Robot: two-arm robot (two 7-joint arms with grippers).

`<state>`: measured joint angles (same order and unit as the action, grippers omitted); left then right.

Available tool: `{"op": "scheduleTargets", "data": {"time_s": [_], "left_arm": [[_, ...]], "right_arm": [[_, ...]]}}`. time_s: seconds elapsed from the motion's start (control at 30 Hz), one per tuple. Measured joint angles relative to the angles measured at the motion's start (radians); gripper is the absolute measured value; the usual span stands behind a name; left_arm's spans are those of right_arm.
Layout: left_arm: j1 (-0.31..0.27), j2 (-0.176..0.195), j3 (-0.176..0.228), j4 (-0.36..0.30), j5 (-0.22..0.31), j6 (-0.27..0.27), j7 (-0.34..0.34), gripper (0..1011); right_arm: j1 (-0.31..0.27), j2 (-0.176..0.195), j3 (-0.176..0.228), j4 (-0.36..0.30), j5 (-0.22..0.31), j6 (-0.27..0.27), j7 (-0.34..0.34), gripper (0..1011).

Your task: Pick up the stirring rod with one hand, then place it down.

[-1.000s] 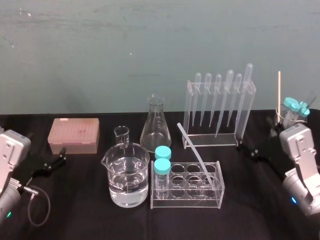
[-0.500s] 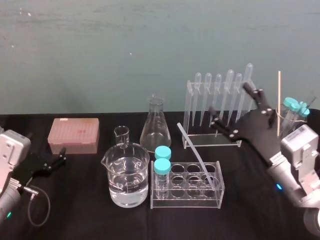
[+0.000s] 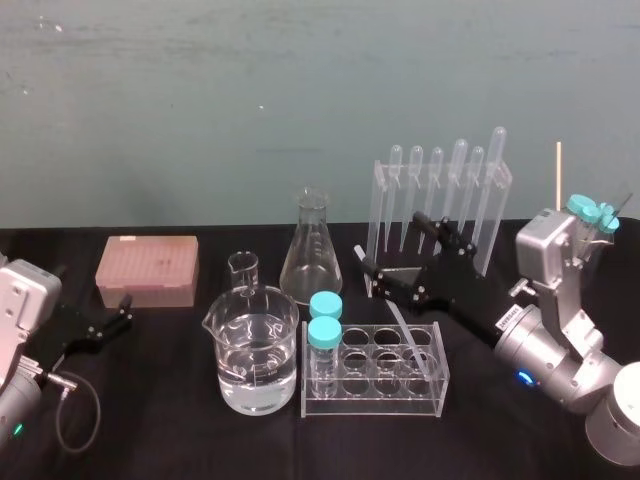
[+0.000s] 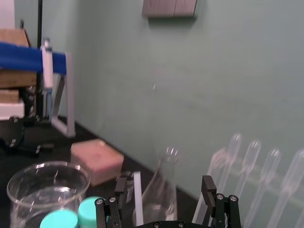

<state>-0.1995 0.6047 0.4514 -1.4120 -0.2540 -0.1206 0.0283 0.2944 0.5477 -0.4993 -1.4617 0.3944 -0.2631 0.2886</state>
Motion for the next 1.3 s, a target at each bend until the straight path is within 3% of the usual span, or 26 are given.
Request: {"op": "scheduleTargets", "data": {"time_s": [0.13,0.37,1.0,1.1,1.3], "left_arm": [[0.000,0.000,0.000,0.000,0.000,0.000,0.000,1000],[0.000,0.000,0.000,0.000,0.000,0.000,0.000,1000],[0.000,0.000,0.000,0.000,0.000,0.000,0.000,1000],[0.000,0.000,0.000,0.000,0.000,0.000,0.000,1000],[0.000,0.000,0.000,0.000,0.000,0.000,0.000,1000]], "right_arm": [[0.019,-0.007,-0.005,0.020,0.029,0.096,0.039,1003],[0.045,-0.022,-0.012,0.065,0.051,0.165,0.103,1003],[0.053,-0.040,-0.006,0.089,0.045,0.187,0.125,1003],[0.053,-0.039,-0.007,0.089,0.045,0.186,0.126,980],[0.053,-0.039,-0.007,0.089,0.045,0.186,0.126,838]]}}
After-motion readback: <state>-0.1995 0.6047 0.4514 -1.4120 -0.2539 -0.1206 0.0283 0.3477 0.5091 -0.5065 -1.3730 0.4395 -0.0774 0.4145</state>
